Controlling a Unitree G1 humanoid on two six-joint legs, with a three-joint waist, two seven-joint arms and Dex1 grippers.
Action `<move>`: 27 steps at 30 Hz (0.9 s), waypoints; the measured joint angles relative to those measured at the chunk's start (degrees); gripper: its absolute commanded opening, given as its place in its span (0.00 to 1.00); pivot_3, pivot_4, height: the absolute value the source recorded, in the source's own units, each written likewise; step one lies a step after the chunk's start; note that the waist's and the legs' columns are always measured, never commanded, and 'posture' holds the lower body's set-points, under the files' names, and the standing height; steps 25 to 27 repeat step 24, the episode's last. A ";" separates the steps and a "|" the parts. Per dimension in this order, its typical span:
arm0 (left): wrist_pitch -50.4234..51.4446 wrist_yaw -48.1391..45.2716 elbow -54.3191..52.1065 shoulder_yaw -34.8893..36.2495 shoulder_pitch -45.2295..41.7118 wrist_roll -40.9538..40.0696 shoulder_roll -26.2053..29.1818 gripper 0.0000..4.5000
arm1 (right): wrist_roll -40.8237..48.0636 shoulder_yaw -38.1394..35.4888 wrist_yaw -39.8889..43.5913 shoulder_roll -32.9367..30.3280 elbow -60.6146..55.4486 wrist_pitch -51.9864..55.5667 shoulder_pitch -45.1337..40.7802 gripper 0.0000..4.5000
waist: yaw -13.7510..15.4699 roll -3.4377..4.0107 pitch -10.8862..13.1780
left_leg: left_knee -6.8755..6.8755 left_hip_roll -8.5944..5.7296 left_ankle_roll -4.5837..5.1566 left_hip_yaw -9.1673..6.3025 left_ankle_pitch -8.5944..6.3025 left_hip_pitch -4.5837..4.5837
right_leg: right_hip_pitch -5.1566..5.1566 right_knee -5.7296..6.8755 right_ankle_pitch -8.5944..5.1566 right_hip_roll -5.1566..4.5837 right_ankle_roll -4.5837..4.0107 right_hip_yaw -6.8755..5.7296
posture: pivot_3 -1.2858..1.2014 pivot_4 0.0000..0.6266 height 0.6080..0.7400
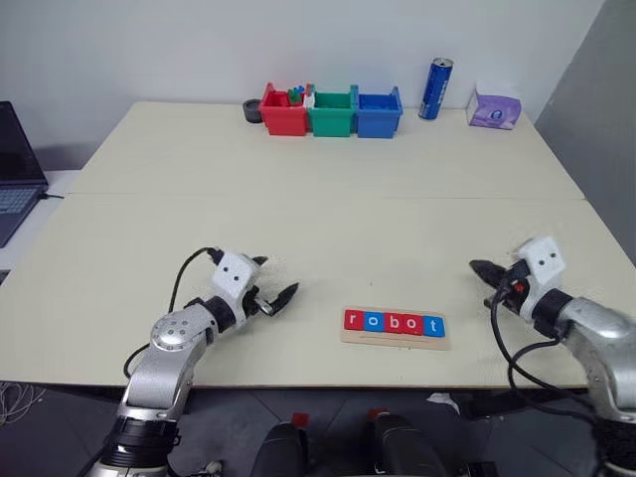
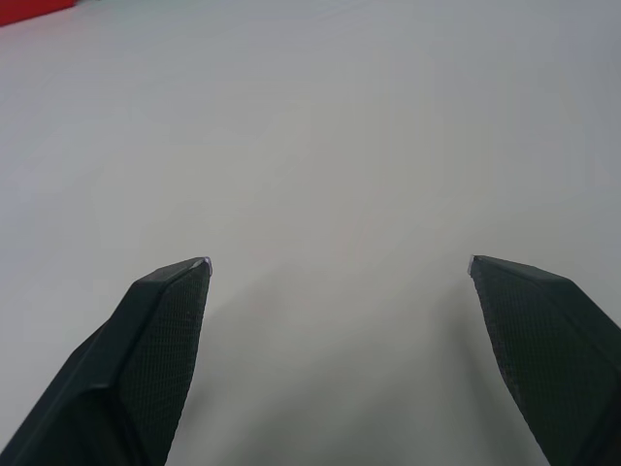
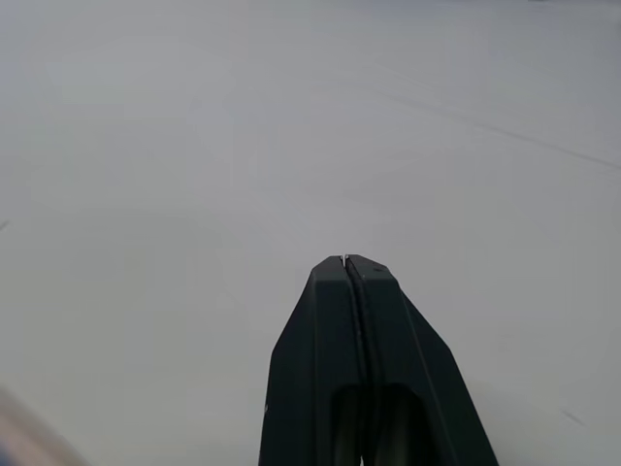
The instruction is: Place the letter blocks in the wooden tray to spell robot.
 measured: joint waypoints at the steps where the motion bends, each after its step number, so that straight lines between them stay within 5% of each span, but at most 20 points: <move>1: 0.01 1.45 0.01 0.31 0.45 0.07 -1.03 1.00 | -0.25 -1.67 -3.30 2.99 1.10 -2.94 0.32 0.01 | 0.03 0.00 0.00 | 0.01 -0.01 0.00 0.00 0.00 -0.02 | 0.00 -0.01 0.10 -0.02 -0.17 0.00 | 0.52 0.24 1.00; 11: -4.50 8.50 -0.30 0.38 0.96 1.98 -6.37 1.00 | -4.30 -6.75 -18.09 11.10 13.85 -22.18 1.79 0.01 | 0.07 0.04 -0.03 | -0.01 -0.03 0.00 0.17 0.00 0.02 | 0.00 -0.01 0.17 -0.01 -0.23 0.04 | 0.52 0.24 1.00; 27: -5.12 11.51 -0.40 2.07 1.56 1.96 -7.24 1.00 | -4.26 -7.14 -19.36 10.21 17.91 -25.41 2.56 0.01 | -0.04 0.15 -0.09 | -0.01 -0.03 0.00 0.21 0.00 0.04 | 0.01 0.00 0.15 0.02 -0.19 0.05 | 0.52 0.24 1.00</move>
